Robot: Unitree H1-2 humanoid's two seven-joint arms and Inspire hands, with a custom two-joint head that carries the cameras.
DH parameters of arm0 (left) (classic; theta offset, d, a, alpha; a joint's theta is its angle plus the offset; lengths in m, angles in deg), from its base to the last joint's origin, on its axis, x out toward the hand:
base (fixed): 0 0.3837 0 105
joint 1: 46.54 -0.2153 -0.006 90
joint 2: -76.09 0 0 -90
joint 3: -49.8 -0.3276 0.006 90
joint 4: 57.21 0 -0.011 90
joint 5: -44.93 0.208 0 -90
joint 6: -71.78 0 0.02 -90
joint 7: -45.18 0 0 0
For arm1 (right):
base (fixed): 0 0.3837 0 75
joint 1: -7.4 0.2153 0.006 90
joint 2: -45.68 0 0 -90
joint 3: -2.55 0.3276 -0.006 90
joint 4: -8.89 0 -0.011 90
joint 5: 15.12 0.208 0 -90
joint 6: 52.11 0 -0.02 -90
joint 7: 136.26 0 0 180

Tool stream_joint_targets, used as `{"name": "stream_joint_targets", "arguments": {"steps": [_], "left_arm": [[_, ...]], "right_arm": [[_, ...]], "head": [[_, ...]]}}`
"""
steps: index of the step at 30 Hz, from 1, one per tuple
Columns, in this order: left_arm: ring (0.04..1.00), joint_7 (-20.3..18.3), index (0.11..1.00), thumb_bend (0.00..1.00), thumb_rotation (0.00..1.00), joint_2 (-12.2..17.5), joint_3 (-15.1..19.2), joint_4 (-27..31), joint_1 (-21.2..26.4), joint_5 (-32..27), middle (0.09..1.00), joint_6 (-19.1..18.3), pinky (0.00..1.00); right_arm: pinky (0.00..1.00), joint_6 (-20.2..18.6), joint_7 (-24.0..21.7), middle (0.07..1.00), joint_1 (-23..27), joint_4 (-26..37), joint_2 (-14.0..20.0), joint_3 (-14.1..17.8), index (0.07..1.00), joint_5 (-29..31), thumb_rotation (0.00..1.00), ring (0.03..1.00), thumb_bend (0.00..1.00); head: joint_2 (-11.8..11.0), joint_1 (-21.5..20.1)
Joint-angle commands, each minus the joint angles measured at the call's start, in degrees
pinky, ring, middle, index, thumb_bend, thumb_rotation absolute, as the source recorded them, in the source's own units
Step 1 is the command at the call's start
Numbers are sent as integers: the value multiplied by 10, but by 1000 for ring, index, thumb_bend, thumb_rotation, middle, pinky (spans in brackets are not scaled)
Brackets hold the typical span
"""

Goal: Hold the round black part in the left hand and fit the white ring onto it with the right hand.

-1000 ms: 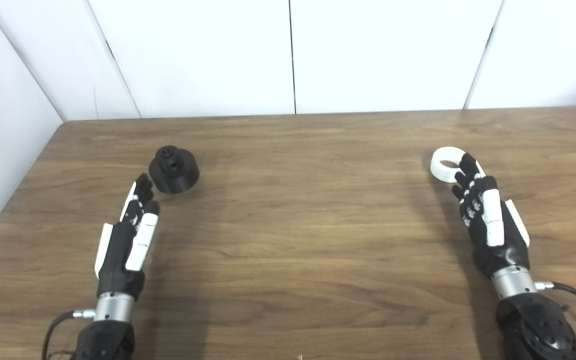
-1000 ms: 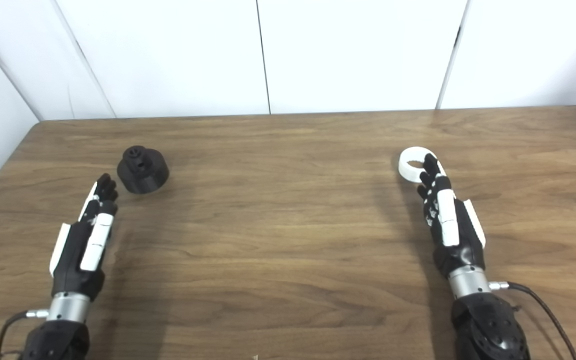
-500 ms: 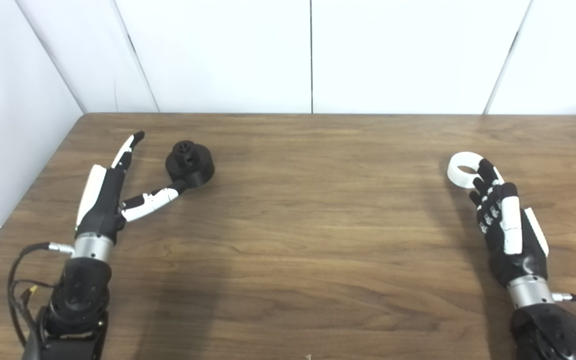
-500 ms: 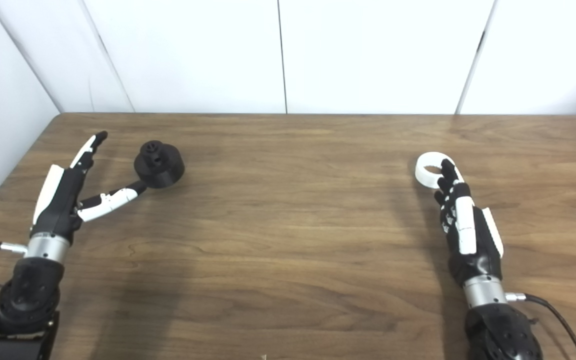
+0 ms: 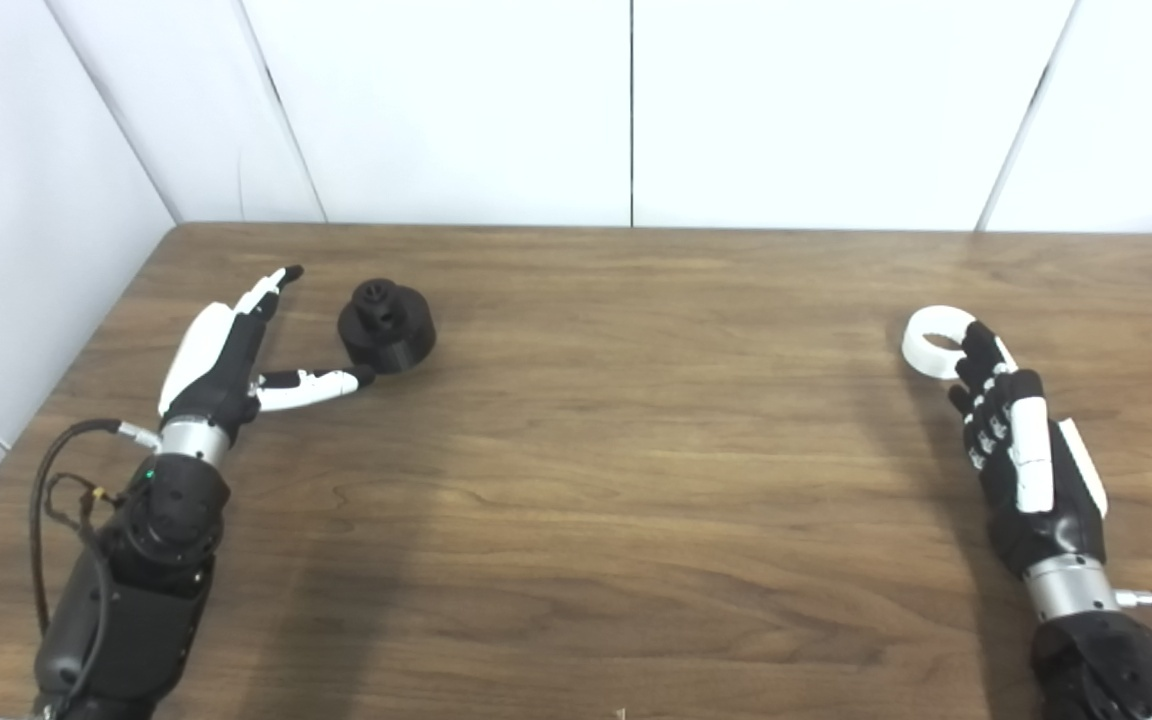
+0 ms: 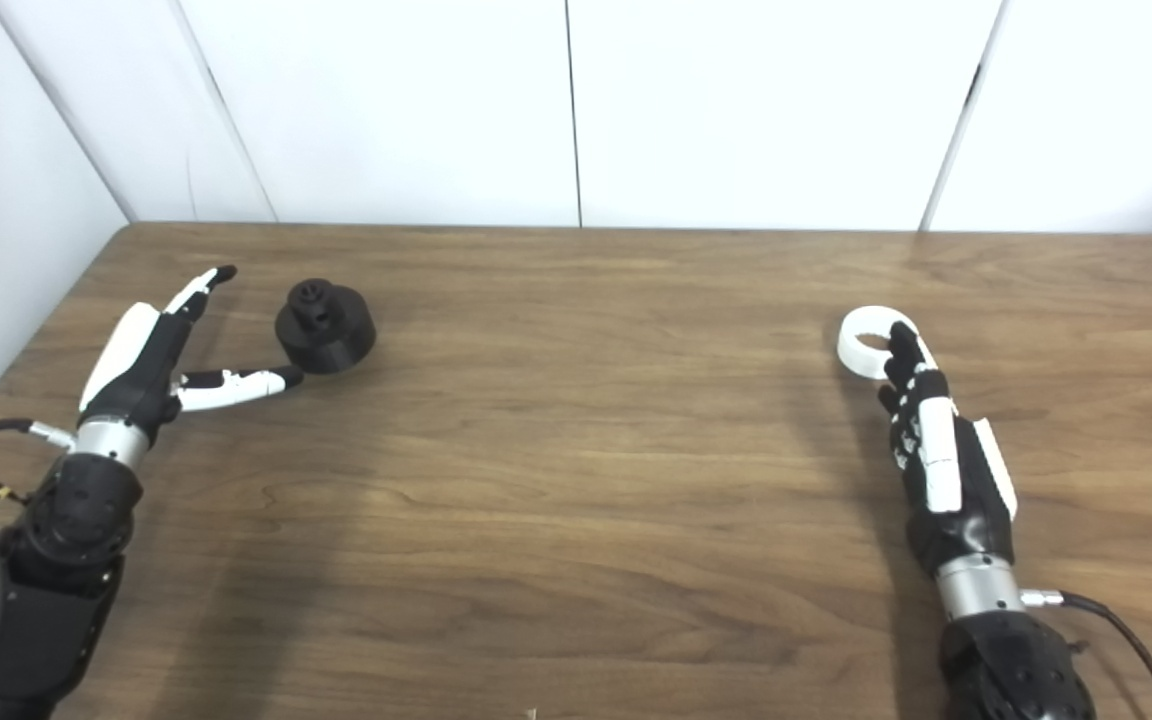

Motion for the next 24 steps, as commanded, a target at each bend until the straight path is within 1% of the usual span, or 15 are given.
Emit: {"name": "stream_joint_targets", "arguments": {"steps": [1,7,10,14,16,20,24], "left_arm": [[1000,-1,951,969,351,31,-4,-7,34,15,987,11,958],[1000,-3,936,975,368,34,-17,-42,48,22,980,3,933],[1000,-12,943,976,398,38,-27,-57,56,26,985,-4,930],[1000,-15,937,973,408,40,-36,-78,66,31,977,0,915],[1000,-17,929,976,412,41,-39,-84,71,31,973,1,928],[1000,-22,920,982,410,42,-44,-100,85,26,976,2,919],[1000,-25,911,968,381,39,-46,-114,97,17,978,7,913]], "right_arm": [[1000,18,-3,985,-2,4,6,3,953,1,1000,1000,643],[1000,18,-4,981,-7,7,11,6,947,5,1000,1000,649],[1000,17,-4,979,-9,8,11,7,944,5,1000,1000,655],[1000,19,-5,978,-11,9,12,6,946,3,1000,1000,656],[1000,19,-4,980,-13,8,13,7,949,3,1000,1000,663],[1000,19,-4,979,-15,9,13,6,955,2,1000,1000,658],[1000,20,-5,978,-17,8,14,6,955,0,1000,1000,665]], "head": [[0,1],[-1,3],[-3,3],[-3,2],[-3,2],[-5,0],[-6,0]]}}
